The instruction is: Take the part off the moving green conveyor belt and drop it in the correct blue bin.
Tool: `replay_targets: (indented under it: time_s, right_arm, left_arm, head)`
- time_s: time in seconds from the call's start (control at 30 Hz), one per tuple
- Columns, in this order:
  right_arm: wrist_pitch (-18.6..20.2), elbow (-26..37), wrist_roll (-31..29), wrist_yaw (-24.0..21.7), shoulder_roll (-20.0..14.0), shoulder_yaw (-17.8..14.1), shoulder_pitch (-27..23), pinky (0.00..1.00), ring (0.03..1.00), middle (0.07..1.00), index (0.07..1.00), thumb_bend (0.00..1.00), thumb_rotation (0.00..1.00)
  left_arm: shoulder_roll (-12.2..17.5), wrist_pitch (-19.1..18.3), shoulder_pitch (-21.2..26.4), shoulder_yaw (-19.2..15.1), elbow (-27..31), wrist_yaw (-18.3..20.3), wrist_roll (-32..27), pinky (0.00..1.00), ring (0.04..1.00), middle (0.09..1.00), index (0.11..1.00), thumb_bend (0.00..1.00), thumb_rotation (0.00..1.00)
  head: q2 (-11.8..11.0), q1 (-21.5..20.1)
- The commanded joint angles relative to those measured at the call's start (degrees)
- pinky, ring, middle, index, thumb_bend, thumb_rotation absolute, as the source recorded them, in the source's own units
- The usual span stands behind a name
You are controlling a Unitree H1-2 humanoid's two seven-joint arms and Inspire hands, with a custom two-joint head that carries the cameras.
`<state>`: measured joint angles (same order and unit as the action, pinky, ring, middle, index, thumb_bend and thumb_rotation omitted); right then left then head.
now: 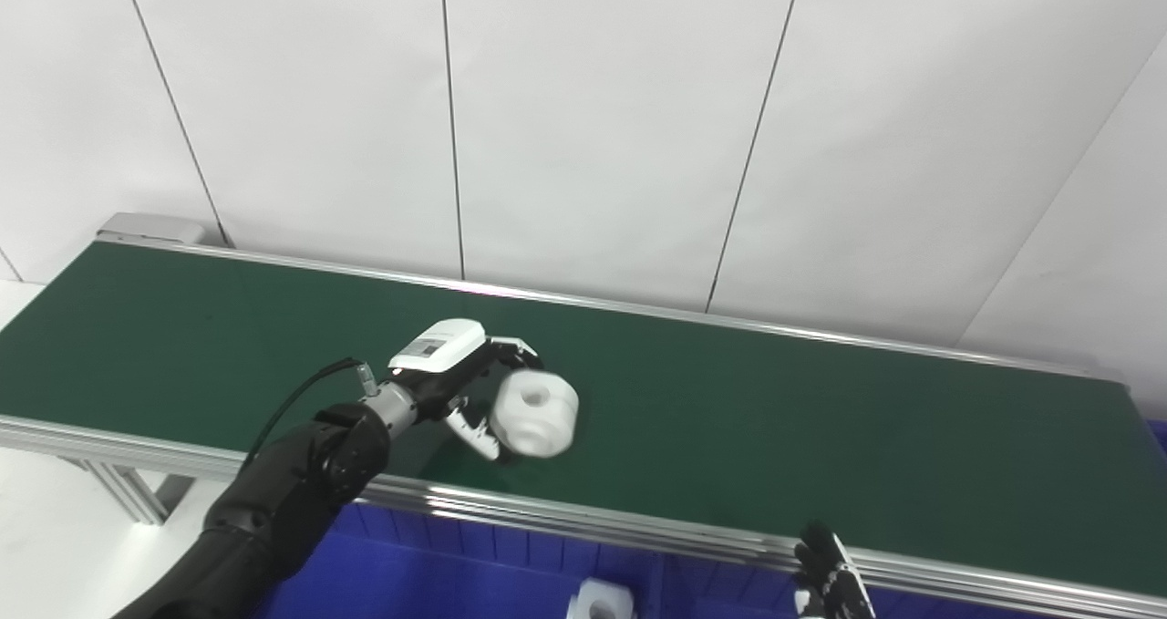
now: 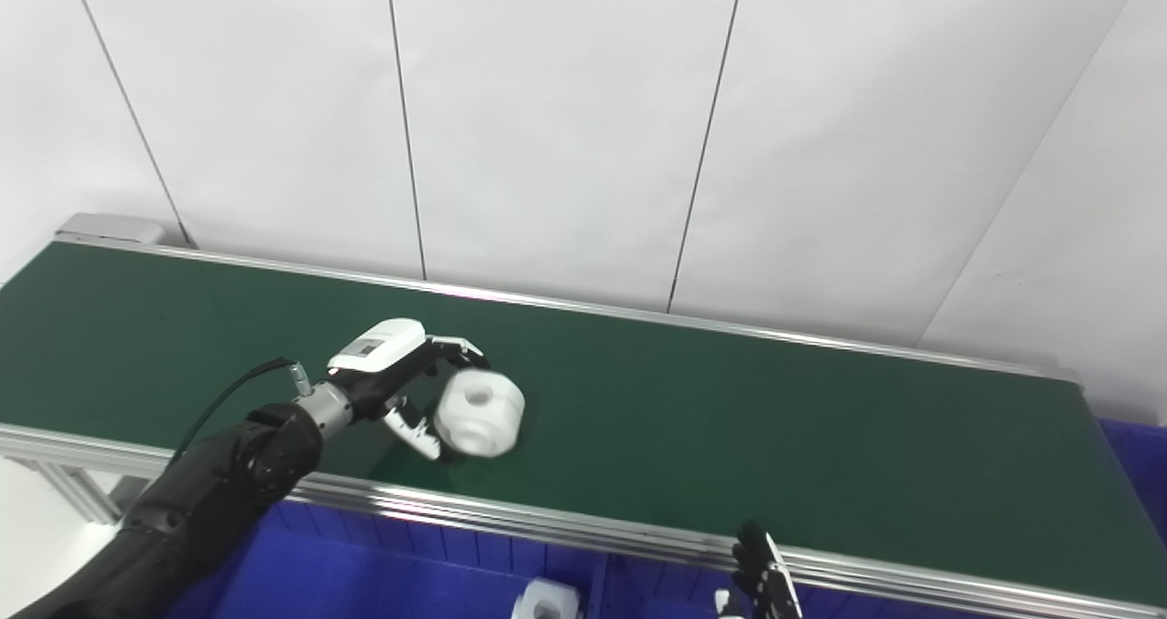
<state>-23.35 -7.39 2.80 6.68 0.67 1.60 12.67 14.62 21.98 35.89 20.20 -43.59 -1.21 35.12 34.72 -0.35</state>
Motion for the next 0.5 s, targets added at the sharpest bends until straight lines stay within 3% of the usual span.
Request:
replay_targets:
  time_s: [0.0, 0.47]
  right_arm:
    - [-3.56, 1.67, 0.09, 0.27, 0.2, -0.15, -0.28, 0.87, 0.901, 0.901, 0.903, 0.72, 0.8]
    - [-3.53, 2.62, 0.01, 0.24, 0.65, -0.35, -0.09, 0.87, 0.901, 0.906, 0.905, 0.72, 0.79]
  left_arm:
    - [-1.09, 1.89, 1.56, -1.83, -0.07, -3.14, -2.7, 0.47, 0.513, 0.482, 0.509, 0.52, 0.0]
    - [-4.3, 2.64, -0.9, -6.31, 1.82, -2.6, -9.92, 0.46, 0.506, 0.473, 0.519, 0.51, 0.0]
  head:
    - [0.08, -0.16]
    - [1.13, -1.8]
